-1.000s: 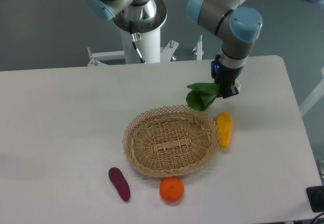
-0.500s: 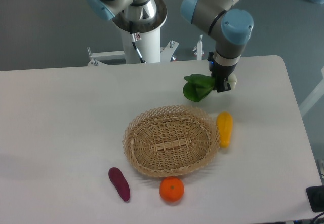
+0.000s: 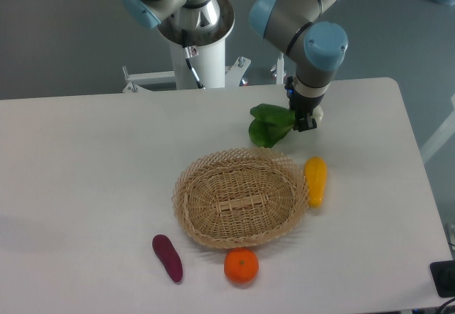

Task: Place the green vegetable on the table

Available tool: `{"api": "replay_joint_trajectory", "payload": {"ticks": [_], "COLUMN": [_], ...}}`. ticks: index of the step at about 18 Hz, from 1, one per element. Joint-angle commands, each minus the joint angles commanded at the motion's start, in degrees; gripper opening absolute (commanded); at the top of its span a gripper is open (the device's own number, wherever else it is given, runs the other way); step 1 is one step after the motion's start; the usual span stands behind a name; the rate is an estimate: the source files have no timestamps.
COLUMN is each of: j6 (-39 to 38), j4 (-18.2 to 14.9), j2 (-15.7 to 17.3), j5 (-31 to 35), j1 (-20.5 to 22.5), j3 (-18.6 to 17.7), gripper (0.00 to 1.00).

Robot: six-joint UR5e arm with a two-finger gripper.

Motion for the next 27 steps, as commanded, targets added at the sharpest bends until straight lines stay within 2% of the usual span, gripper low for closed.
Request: {"api": "replay_joint_trajectory", "payload": {"ticks": [1,4,10,13,18,21,25,27], "j6": [-0.9,-6.1,-11.8,-12.5,-14.8,-20.8,-26.7,-31.2], "j4": [-0.2,-0.3,-0.5,-0.8,-1.2,-1.9,-4.4,-6.2], "j2": [0.1,0.2,-0.3,-3.4,-6.6,-9.2,-12.6,-14.8], "j5": [-0.2,-2.3,-2.9,-3.3,-3.5,-4.5,-4.3,-4.4], "j1": [0.1,0.5,0.4,0.2,-0.1,-0.7,-2.5,-3.8], "j3": [0.2,0.9,7.7,13.1,21.2,25.9,31.1,35.1], "gripper": [1.00,1.00,1.00,1.00,1.00,1.00,1.00,1.00]}}
